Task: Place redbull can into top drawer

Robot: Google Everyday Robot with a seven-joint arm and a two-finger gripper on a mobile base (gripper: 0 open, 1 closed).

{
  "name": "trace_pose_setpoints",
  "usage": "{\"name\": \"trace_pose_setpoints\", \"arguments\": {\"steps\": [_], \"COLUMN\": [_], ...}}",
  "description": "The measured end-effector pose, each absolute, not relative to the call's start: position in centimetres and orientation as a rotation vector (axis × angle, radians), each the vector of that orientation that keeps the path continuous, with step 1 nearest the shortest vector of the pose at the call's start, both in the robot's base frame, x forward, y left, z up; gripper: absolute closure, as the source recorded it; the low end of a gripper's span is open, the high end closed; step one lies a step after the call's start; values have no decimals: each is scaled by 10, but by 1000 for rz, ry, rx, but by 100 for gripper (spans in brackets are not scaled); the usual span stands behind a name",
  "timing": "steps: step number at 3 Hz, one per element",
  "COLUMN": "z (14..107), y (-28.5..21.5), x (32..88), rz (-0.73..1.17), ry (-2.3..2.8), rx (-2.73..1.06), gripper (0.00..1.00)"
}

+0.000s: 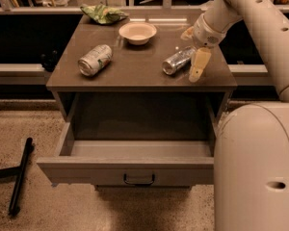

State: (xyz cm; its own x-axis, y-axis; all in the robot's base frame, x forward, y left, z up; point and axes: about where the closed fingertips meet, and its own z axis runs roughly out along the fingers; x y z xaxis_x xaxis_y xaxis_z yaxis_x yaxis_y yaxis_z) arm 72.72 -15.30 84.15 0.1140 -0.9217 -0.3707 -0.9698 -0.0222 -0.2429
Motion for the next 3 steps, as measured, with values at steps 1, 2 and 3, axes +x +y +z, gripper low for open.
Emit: {"name": "trace_pose_setpoints", "arguments": {"steps": [1,2,3], "z": [836,832,830], "y": [-147,-144,-140], "x": [730,732,732], "rz": [175,196,222], "ry": [1841,1848,1843], "rx": [-1969,-1963,-1958], "gripper": [18,42,64]}}
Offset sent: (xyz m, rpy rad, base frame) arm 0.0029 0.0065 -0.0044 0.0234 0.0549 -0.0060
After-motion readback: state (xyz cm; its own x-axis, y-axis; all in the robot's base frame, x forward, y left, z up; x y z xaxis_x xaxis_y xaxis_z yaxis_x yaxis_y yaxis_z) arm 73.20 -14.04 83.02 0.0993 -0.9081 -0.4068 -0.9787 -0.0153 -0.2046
